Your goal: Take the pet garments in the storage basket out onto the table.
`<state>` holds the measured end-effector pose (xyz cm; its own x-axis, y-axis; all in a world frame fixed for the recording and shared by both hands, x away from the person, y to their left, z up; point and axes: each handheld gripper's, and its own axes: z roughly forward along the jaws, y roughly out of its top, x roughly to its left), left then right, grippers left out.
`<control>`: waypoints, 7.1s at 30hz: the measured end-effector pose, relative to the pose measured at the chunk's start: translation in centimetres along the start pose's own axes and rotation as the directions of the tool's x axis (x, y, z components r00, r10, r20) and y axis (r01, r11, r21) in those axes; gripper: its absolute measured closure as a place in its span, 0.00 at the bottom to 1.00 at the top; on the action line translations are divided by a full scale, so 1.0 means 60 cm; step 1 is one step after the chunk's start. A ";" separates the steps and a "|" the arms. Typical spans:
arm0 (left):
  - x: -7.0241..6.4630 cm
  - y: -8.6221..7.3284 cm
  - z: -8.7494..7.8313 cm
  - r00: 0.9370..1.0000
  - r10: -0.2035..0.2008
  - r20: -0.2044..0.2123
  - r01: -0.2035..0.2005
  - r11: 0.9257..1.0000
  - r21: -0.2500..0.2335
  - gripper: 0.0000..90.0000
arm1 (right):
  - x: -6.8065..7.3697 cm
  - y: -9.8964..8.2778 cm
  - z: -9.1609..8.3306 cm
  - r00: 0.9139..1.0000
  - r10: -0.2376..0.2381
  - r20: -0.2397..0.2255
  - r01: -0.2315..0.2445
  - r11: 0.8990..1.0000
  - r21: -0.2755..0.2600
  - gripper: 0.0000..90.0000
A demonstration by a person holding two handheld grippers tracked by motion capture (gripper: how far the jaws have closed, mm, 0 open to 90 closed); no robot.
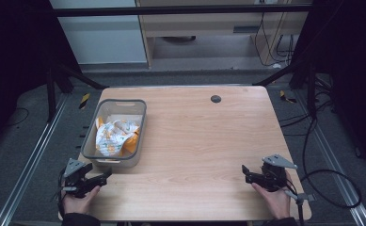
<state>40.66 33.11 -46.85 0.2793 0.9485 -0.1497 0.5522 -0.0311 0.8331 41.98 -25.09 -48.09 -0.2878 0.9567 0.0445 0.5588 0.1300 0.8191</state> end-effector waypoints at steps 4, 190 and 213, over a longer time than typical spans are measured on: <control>0.001 0.001 -0.004 1.000 -0.013 0.017 0.013 1.000 0.003 0.19 | 0.002 0.000 0.003 1.000 -0.011 -0.001 0.011 1.000 0.015 0.12; -0.013 0.273 0.160 0.968 0.247 0.042 -0.242 0.877 0.416 0.50 | -0.002 -0.007 0.005 0.998 -0.057 0.006 0.057 0.998 0.029 0.13; -0.007 0.275 0.152 0.977 0.207 0.052 -0.208 0.866 0.454 0.89 | -0.002 -0.008 0.005 0.998 -0.059 0.006 0.059 0.998 0.034 0.13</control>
<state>56.82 29.35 -37.91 0.4279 0.9038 -0.0009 0.7770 -0.3673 0.5113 42.00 -25.15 -48.67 -0.3160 0.9487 -0.0076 0.5667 0.1952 0.8005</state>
